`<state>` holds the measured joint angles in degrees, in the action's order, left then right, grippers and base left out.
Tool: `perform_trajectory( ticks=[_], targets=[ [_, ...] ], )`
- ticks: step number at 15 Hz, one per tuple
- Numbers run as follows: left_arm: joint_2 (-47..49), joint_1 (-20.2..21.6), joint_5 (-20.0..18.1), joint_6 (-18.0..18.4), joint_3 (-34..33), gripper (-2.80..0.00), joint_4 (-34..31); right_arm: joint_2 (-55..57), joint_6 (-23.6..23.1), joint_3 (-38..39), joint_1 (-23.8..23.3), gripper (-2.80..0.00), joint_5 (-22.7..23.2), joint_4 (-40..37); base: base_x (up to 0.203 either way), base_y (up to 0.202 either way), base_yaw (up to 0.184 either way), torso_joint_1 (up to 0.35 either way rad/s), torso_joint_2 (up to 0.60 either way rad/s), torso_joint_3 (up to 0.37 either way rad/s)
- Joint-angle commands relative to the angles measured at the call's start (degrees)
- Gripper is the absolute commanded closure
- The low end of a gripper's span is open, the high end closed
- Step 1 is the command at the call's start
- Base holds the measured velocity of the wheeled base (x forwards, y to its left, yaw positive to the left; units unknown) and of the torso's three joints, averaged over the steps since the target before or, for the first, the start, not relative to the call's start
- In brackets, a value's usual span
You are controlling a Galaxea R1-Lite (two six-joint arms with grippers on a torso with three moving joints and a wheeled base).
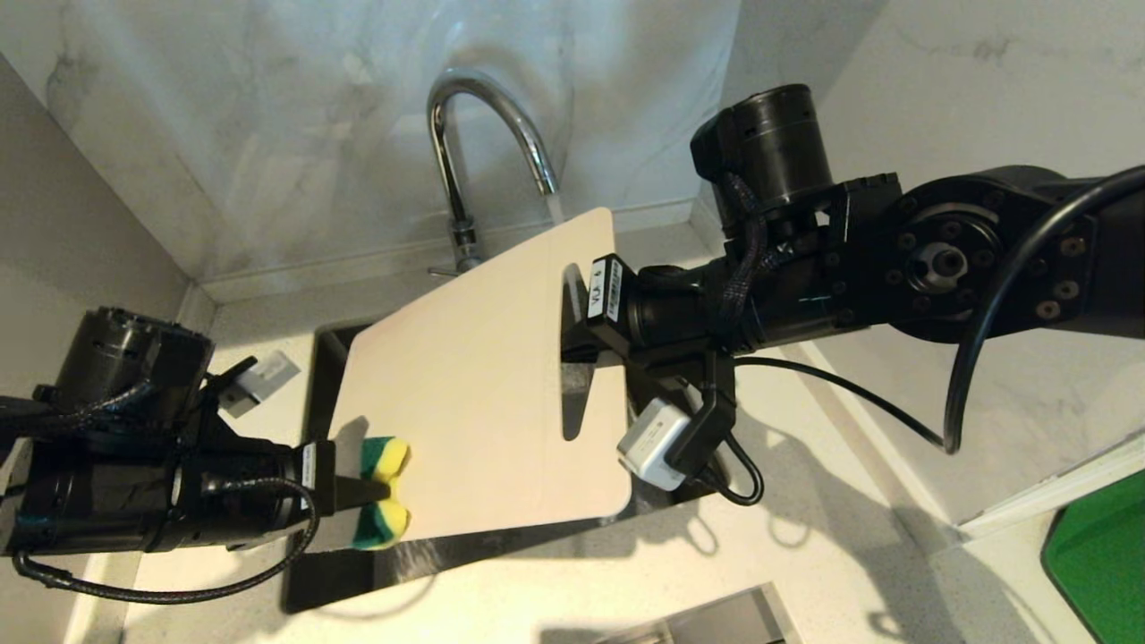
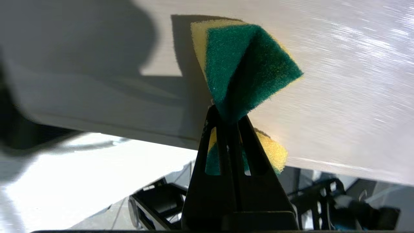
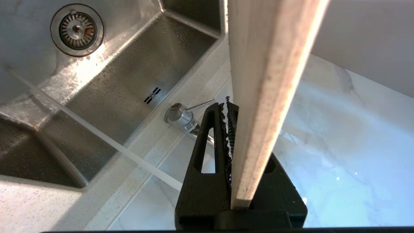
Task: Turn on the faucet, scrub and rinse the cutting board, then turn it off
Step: Scrub the cutting board underwater
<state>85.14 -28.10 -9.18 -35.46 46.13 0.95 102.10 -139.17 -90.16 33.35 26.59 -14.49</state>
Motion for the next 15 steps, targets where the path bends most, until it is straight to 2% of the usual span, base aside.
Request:
perform_trajectory(
  ticks=[1,2,4,6,7,10,13,15],
  targets=[
    [1.28,5.69,-2.08,0.31,-4.34,0.00,3.04,-0.14,-0.67,0.07,0.04,0.00,0.31,0.08,0.000,0.000,0.000,0.000,0.00,0.000],
    [1.67,8.50,-3.62,0.67,-5.14,0.00,3.76,-0.14,-0.58,0.25,0.04,0.00,0.31,0.34,0.000,0.000,0.000,0.000,0.00,0.000],
    [2.37,15.19,-9.33,1.20,-6.25,0.00,4.85,-0.38,-0.54,0.34,0.04,0.00,0.31,0.34,0.000,0.000,0.000,0.000,0.00,0.000],
    [3.32,20.99,-13.23,3.52,-7.47,0.00,5.22,-0.41,-0.52,0.51,0.04,0.00,0.31,0.34,0.000,0.000,0.000,0.000,0.00,0.000],
    [3.81,22.26,-14.03,5.29,-9.33,0.00,5.68,-0.41,-0.49,0.51,0.04,0.00,0.31,0.34,0.000,0.000,0.000,0.000,0.00,0.000],
    [4.61,24.67,-15.17,6.25,-14.05,0.00,11.40,-0.47,-0.49,0.60,0.04,0.00,0.31,0.34,0.000,0.000,0.000,0.000,0.00,0.000],
    [4.35,28.22,-15.47,6.53,-13.32,0.00,11.97,-0.87,-0.49,0.72,0.04,0.00,0.31,0.34,0.000,0.000,0.000,0.000,0.00,0.000],
    [3.14,28.71,-15.52,6.46,-11.64,0.00,11.97,-1.43,-0.49,1.61,0.04,0.00,0.31,0.43,0.000,0.000,0.000,0.000,0.00,0.000]
  ],
)
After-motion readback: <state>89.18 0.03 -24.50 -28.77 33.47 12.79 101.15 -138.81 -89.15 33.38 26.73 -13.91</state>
